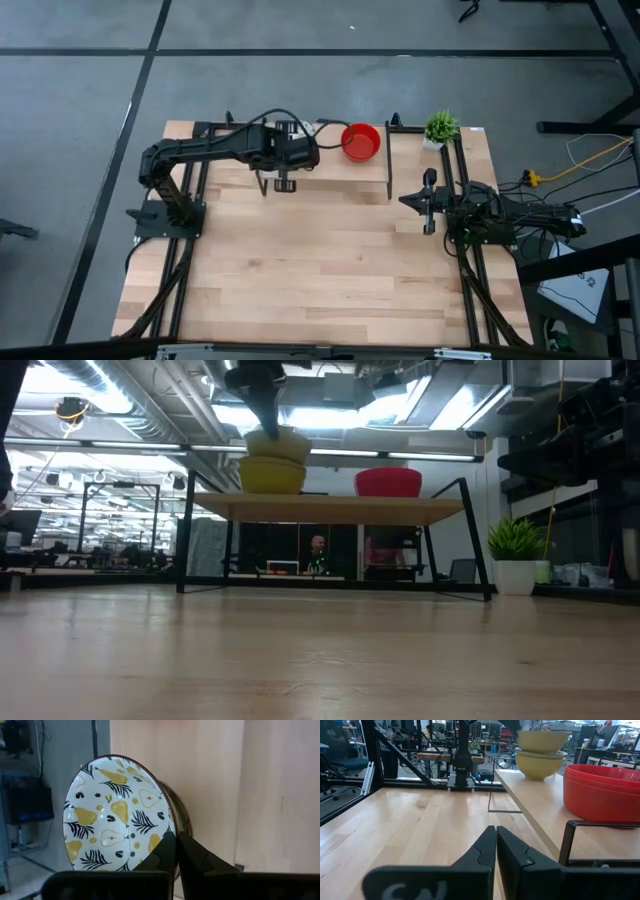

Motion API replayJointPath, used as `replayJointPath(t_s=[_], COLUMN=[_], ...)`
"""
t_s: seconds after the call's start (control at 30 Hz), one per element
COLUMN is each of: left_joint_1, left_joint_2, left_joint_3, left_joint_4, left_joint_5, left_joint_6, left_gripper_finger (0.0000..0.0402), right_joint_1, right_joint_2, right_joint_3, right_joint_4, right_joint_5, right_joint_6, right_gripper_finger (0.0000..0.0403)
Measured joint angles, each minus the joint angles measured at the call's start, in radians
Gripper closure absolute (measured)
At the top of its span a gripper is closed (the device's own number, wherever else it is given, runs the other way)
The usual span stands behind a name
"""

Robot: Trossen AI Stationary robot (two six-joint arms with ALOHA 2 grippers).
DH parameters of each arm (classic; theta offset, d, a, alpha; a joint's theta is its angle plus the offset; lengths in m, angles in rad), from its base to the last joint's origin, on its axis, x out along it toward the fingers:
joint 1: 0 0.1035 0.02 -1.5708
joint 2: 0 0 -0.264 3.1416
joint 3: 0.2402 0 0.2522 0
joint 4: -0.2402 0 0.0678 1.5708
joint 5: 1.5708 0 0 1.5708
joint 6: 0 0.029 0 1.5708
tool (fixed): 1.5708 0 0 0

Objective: Pick & Place Mini bowls
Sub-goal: Stack the white patterned bowl on top of the white patterned bowls on the shelf

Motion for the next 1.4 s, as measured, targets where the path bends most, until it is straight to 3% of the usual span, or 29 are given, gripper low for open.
replayJointPath(t_s=[0.73,1.4], left_joint_1=[0.054,0.056], left_joint_2=[0.017,0.017], left_joint_3=[-0.001,0.0], left_joint_4=[-0.011,-0.013], left_joint_5=[0.073,0.069], left_joint_6=[-0.046,-0.045], left_gripper_finger=[0.0397,0.035], right_joint_1=[0.0,0.0], right_joint_2=[0.002,0.002], right_joint_3=[0.0,0.0], right_joint_4=[0.0,0.0], right_joint_5=[0.001,0.001], right_joint_6=[0.0,0.0], right_gripper_finger=[0.0386,0.0386])
